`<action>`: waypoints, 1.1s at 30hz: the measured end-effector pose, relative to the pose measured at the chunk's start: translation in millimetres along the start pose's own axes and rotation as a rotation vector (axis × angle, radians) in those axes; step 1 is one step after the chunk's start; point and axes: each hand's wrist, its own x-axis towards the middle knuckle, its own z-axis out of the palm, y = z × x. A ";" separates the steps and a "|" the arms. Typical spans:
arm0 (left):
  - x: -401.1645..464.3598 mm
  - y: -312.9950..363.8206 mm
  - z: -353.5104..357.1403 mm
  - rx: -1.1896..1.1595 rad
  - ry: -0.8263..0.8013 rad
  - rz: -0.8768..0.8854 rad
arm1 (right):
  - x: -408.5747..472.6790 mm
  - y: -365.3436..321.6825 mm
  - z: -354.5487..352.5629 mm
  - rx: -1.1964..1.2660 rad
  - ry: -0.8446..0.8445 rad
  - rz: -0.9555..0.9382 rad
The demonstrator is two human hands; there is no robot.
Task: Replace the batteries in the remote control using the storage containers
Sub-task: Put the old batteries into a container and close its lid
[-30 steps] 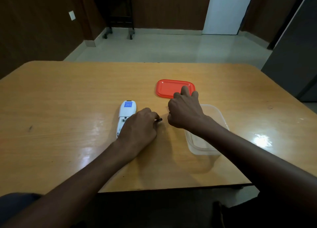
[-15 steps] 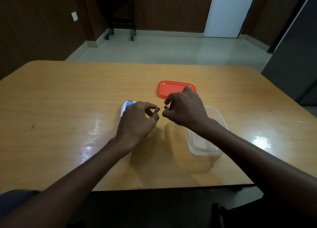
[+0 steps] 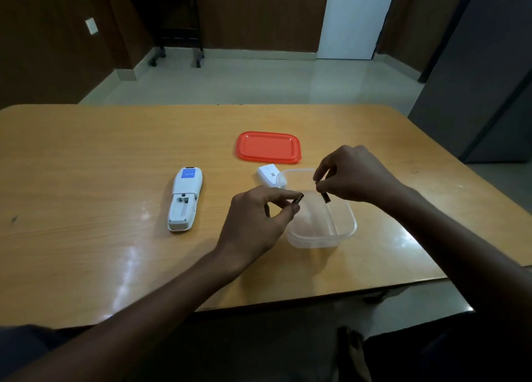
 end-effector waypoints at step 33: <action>36.8 -53.5 -28.7 0.118 0.001 -0.300 | 119.0 19.9 40.3 0.029 -0.060 -0.041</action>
